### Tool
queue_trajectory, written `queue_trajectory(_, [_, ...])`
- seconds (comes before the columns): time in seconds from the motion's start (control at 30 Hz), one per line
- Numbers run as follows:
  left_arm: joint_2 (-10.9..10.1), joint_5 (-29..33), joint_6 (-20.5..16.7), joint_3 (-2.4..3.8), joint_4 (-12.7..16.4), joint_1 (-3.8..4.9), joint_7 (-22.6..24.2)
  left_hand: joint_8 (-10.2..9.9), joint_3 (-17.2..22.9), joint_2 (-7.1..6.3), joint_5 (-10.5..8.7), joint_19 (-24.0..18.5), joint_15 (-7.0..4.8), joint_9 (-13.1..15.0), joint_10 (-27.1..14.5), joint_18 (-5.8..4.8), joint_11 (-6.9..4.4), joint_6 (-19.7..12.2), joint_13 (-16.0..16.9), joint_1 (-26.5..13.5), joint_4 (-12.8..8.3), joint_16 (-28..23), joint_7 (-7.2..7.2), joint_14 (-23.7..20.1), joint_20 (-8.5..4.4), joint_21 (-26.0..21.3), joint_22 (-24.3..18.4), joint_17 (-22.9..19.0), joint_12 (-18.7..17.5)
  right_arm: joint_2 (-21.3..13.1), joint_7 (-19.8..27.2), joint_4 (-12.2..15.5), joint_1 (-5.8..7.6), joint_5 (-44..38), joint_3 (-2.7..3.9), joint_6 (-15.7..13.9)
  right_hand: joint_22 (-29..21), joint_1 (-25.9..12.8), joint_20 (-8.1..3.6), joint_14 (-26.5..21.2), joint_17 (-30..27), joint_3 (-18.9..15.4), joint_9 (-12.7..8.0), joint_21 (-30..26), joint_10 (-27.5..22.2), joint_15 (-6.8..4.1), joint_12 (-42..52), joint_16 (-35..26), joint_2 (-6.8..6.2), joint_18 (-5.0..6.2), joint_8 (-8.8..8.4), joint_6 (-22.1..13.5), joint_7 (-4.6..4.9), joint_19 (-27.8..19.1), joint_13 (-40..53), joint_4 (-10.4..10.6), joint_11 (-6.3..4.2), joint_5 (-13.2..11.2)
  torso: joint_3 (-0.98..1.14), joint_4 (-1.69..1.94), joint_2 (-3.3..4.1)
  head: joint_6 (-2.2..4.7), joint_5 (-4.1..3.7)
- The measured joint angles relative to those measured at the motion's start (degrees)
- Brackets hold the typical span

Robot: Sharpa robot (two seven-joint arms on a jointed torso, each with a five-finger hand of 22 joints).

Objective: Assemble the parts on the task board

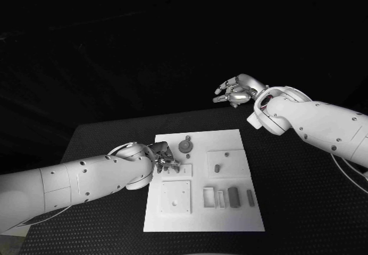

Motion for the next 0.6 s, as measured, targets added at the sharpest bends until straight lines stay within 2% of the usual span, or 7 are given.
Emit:
queue_trajectory(0.17, [0.04,-0.66,-0.29,0.01,-0.01,-0.37,0.19,0.22,0.0,0.0,0.0,0.03,0.0,0.01,0.0,0.0,0.0,0.0,0.0,-0.01,0.0,0.0,0.0,0.0,-0.02,0.0,0.02,0.0,0.0,-0.02,0.0,0.0,-0.02,0.01,0.0,0.0,0.0,0.0,0.01,0.0,0.0,0.15,-0.03,0.0,0.0,0.0,0.0,0.0,0.0,0.01,0.0,0.0,-0.01,0.0,0.0,0.15,0.0,0.0,0.0,-0.02,0.0,0.0,-0.01])
queue_trajectory(0.6, [-0.09,-1.76,-0.68,0.03,0.25,-0.57,0.44,0.22,0.01,0.0,-0.01,0.1,0.02,0.0,0.0,0.0,0.0,0.0,-0.05,-0.03,-0.01,0.0,0.0,0.01,-0.07,0.0,0.01,0.0,0.0,-0.15,0.0,0.02,-0.05,0.04,0.0,0.01,0.0,0.0,0.02,0.0,0.0,0.16,-0.05,0.0,0.0,0.0,0.0,0.0,0.0,0.0,0.0,0.13,0.1,-0.01,0.01,0.16,0.0,0.0,-0.01,0.0,0.0,-0.06,-0.02])
